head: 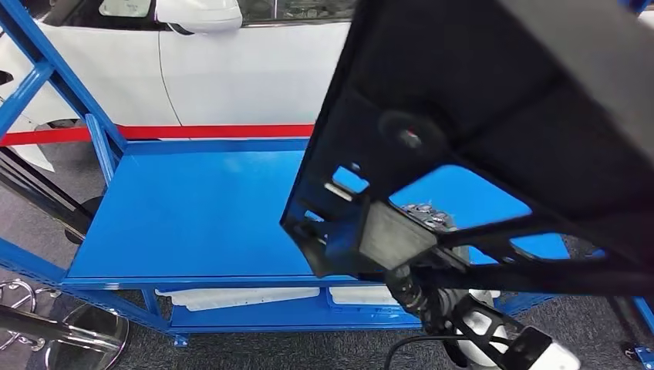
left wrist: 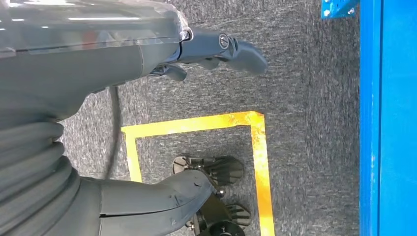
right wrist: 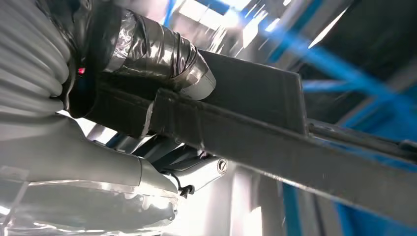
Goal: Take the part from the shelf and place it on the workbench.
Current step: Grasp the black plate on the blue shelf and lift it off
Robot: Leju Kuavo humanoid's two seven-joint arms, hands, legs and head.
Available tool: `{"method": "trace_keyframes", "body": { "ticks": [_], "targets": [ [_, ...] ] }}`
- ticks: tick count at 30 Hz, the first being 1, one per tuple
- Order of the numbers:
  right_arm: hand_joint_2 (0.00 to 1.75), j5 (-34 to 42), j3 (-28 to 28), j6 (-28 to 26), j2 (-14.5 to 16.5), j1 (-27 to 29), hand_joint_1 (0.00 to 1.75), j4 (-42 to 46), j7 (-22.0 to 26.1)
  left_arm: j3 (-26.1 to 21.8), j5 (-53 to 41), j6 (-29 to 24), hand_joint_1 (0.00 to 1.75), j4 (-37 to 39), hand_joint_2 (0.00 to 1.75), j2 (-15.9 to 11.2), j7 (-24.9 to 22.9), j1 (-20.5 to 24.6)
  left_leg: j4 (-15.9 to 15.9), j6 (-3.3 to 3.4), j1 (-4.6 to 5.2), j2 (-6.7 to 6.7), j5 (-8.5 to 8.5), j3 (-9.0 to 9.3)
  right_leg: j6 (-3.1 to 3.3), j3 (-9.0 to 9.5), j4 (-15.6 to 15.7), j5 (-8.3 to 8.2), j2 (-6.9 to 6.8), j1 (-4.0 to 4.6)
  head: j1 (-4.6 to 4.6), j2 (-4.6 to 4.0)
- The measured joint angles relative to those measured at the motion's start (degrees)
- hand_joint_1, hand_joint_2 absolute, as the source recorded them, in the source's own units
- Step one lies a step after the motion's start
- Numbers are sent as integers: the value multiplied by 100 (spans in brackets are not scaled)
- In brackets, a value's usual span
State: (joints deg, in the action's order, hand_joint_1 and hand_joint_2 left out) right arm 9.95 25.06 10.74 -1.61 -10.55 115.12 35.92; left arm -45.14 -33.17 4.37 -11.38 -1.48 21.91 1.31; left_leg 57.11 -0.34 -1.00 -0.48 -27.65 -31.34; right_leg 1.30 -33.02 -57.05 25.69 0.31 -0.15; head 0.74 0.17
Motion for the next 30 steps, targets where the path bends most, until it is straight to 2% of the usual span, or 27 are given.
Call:
{"method": "trace_keyframes", "body": {
  "ticks": [1, 3, 4, 5, 6, 7, 8, 10, 11, 14, 15, 16, 19, 20, 21, 22, 24, 25, 26, 27, 29, 30],
  "targets": [
    [175, 210, 50, 246, -23, 37, 175, 85, -62, -28, 1, 0, 0, -1, 175, -1, -8, 4, 198, -28, -4, 6, -152, -73, 29, 4, 10, -12, -13, -14, 1, 0],
    [175, 565, 177, 717, -75, 144, 175, 157, -194, -85, 3, -7, 0, -1, 175, -1, -47, 12, 940, -70, -11, 16, -588, -376, 56, -10, 1, -20, -40, -9, 2, 0],
    [175, 669, 258, 941, -112, 215, 175, 149, -261, -109, 3, -20, 0, -1, 175, 1, -82, 12, 1312, -81, -13, 16, -748, -528, 61, -25, -9, -22, -48, -1, 2, 0],
    [175, 713, 354, 1150, -157, 293, 175, 119, -318, -136, 2, -39, 0, -1, 175, 3, -124, 7, 1540, -82, -12, 16, -813, -612, 64, -40, -20, -23, -54, 9, 2, 0],
    [175, 698, 455, 1313, -201, 370, 175, 74, -360, -161, -1, -60, 0, -1, 175, 7, -163, 3, 1540, -72, -10, 16, -762, -590, 67, -51, -28, -26, -56, 18, 2, 0],
    [175, 649, 560, 1429, -245, 443, 175, 23, -383, -183, -4, -80, 0, -1, 175, 9, -196, 1, 1281, -46, -5, 16, -603, -439, 70, -55, -33, -31, -56, 28, 2, 0],
    [175, 597, 649, 1492, -282, 503, 175, -24, -381, -199, -7, -93, 0, -1, 175, 8, -217, 3, 851, -2, 11, 16, -398, -201, 70, -53, -33, -39, -56, 35, 2, 0],
    [175, 541, 766, 1537, -341, 576, 175, -94, -335, -220, -13, -107, 0, -2, 175, 1, -236, 19, 70, 93, 59, 21, -123, 209, 47, -59, -37, -63, -58, 46, 1, 0],
    [175, 530, 796, 1548, -365, 593, 175, -121, -309, -230, -15, -109, 0, -2, 175, -1, -242, 24, -113, 126, 85, 24, -71, 295, 23, -67, -39, -80, -60, 42, 1, 0],
    [175, 517, 851, 1593, -429, 623, 175, -191, -342, -268, -32, -114, 0, -3, 175, 4, -284, 22, -199, 188, 95, 39, 30, 273, -78, -95, -33, -125, -59, 24, 0, 0],
    [175, 493, 866, 1600, -452, 635, 175, -222, -379, -285, -43, -115, 0, -3, 175, 7, -309, 26, -230, 223, 78, 50, 84, 253, -112, -124, -89, -50, -51, 25, -1, 0],
    [175, 447, 881, 1597, -480, 645, 175, -263, -404, -303, -54, -116, 0, -3, 175, 10, -341, 32, -256, 257, 58, 62, 141, 218, -142, -190, -252, 118, -42, 24, -2, 0],
    [175, 255, 915, 1581, -575, 684, 175, -443, -345, -345, -98, -159, 0, -3, 175, 14, -509, 31, -223, 299, 49, 81, 249, 44, -223, -527, -1294, 863, -32, -15, -2, 0],
    [175, 214, 922, 1581, -600, 692, 175, -499, -315, -360, -116, -218, 0, -3, 175, 15, -645, 28, -200, 292, 49, 85, 279, -19, -245, -575, -1561, 971, -33, -29, -2, 0],
    [175, 192, 930, 1584, -617, 692, 175, -547, -295, -382, -135, -309, 0, -3, 175, 15, -842, 27, -182, 281, 48, 88, 309, -76, -261, -526, -1633, 955, -33, -42, -2, 0],
    [175, 184, 940, 1588, -627, 683, 175, -586, -284, -411, -161, -421, 0, -3, 175, 18, -1103, 27, -169, 266, 45, 90, 340, -125, -270, -362, -1474, 836, -34, -54, -2, 0],
    [175, 193, 956, 1605, -634, 636, 175, -651, -284, -473, -208, -611, 0, -3, 175, 33, -1664, 26, -160, 225, 42, 89, 397, -185, -264, 200, -681, 540, -32, -70, -2, 0],
    [175, 205, 959, 1612, -636, 601, 175, -675, -286, -500, -221, -661, 0, -3, 175, 45, -1890, 24, -155, 197, 45, 88, 428, -207, -249, 453, -271, 459, -28, -64, -1, 0],
    [175, 219, 959, 1616, -641, 567, 175, -695, -288, -522, -228, -682, 0, -3, 175, 56, -2050, 24, -155, 165, 49, 87, 462, -222, -228, 611, 4, 425, -23, -53, -1, 0],
    [175, 230, 959, 1613, -649, 534, 175, -709, -291, -545, -231, -682, 0, -3, 175, 72, -2159, 23, -157, 128, 50, 86, 500, -236, -206, 676, 142, 423, -20, -36, 1, 0],
    [175, 225, 959, 1586, -668, 481, 175, -724, -301, -597, -234, -656, 0, -3, 175, 113, -2258, 16, -165, 52, 44, 78, 554, -266, -126, 632, 192, 359, -32, -32, 1, 0],
    [175, 203, 959, 1563, -675, 452, 175, -727, -307, -618, -237, -633, 0, -3, 175, 139, -2270, 11, -120, 19, 37, 73, 492, -303, -72, 594, 207, 312, -42, -40, 1, 0]
  ]
}}
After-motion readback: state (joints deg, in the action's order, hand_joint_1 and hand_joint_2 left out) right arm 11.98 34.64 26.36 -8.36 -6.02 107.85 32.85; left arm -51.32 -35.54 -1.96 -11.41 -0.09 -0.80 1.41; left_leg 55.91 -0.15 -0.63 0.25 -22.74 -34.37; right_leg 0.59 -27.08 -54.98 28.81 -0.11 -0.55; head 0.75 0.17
